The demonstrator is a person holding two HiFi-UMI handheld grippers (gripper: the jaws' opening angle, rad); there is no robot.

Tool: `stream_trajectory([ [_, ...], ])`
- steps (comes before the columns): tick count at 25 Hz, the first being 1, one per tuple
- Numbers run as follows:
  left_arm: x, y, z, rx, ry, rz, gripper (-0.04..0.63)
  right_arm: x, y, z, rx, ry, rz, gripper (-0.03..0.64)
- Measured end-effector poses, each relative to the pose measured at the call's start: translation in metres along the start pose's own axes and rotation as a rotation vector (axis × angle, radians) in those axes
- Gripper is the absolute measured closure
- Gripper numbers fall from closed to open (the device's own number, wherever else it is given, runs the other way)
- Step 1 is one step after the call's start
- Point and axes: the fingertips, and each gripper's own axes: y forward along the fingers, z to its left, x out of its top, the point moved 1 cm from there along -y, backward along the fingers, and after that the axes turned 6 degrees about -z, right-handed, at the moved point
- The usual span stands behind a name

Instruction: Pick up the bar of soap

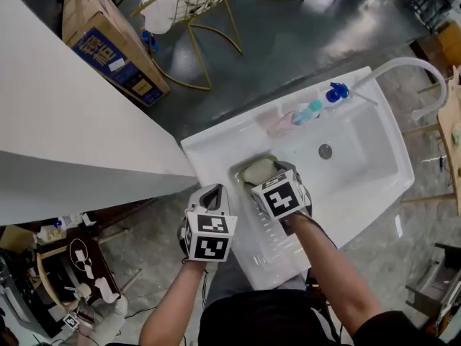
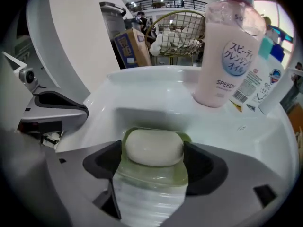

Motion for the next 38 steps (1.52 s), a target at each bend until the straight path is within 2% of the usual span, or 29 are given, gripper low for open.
stream_trajectory([
  [3,-0.003,0.000,-0.007,-0.023,0.018,-0.004,0.592,-0.004,0.006,-0.001,-0.010,-0.021,0.083,0.230],
  [8,-0.004,0.000,-0.014,-0.048,0.030,-0.014,0.591,-0.006,0.009,-0.004,0.034,0.022,0.166,0.222],
  [14,-0.004,0.002,-0.012,-0.047,0.054,-0.018,0.592,-0.007,0.013,-0.004,0.055,0.011,0.311,0.215],
  [17,-0.004,0.000,-0.015,-0.054,0.055,-0.020,0.592,-0.007,0.012,-0.004,0.060,-0.011,0.326,0.215],
  [24,-0.009,-0.008,-0.014,-0.067,-0.006,-0.045,0.592,-0.007,0.007,-0.006,0.045,0.000,0.227,0.213],
  [27,-0.013,-0.013,-0.018,-0.067,-0.013,-0.051,0.592,-0.003,-0.004,-0.008,0.056,0.028,0.148,0.213],
  [33,-0.020,-0.022,-0.019,-0.063,-0.020,-0.060,0.592,0.022,-0.049,-0.009,0.181,0.234,-0.154,0.215],
  [38,-0.011,-0.031,-0.019,-0.055,0.000,-0.087,0.592,0.045,-0.111,-0.007,0.272,0.333,-0.395,0.215],
])
